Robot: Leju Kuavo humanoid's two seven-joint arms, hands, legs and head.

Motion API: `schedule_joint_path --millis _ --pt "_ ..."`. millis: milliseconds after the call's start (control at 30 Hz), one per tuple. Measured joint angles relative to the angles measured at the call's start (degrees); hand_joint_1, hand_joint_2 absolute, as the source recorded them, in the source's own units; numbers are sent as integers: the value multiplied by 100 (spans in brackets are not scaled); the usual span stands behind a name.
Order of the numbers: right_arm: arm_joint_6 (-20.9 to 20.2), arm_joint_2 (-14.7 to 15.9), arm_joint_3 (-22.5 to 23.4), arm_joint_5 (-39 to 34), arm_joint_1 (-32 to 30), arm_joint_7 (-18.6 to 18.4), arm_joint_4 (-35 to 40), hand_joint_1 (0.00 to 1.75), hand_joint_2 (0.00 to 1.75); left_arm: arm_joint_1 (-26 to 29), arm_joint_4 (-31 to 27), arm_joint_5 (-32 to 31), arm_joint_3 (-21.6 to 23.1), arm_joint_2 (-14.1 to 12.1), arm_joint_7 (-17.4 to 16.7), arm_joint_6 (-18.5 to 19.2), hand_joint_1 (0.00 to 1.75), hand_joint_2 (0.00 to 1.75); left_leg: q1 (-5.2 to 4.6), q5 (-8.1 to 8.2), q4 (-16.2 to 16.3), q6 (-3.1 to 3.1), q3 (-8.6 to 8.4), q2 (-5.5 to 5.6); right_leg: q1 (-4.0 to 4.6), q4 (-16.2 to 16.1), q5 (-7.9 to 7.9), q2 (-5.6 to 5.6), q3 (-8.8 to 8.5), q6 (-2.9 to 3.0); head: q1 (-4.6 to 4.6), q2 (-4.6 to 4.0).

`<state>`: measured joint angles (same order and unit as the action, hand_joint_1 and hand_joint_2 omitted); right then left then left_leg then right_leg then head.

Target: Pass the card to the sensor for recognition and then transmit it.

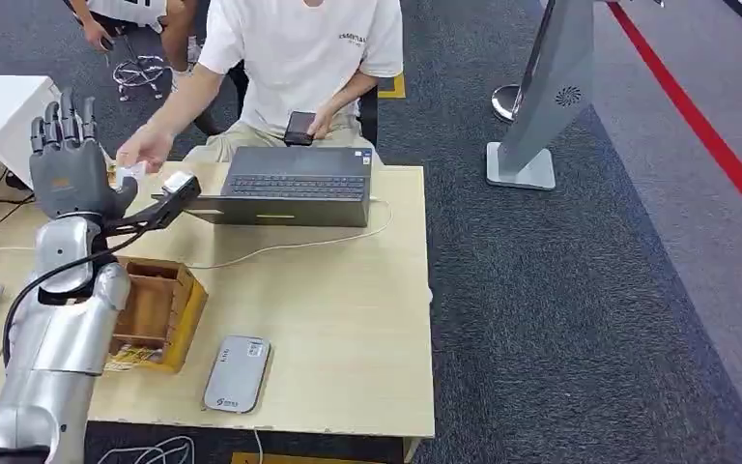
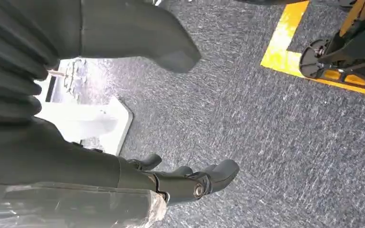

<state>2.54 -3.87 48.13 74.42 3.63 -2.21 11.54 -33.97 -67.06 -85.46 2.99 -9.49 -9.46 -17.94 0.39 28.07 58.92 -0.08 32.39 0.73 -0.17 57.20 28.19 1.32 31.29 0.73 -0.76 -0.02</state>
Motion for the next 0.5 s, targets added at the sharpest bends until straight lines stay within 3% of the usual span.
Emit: schedule_joint_path --millis 500 --pt "-4 0 0 4 0 0 -2 0 175 -38 223 -26 105 -54 -18 -2 0 175 0 0 0 0 0 0 0 0 0 0 0 0 -2 0"
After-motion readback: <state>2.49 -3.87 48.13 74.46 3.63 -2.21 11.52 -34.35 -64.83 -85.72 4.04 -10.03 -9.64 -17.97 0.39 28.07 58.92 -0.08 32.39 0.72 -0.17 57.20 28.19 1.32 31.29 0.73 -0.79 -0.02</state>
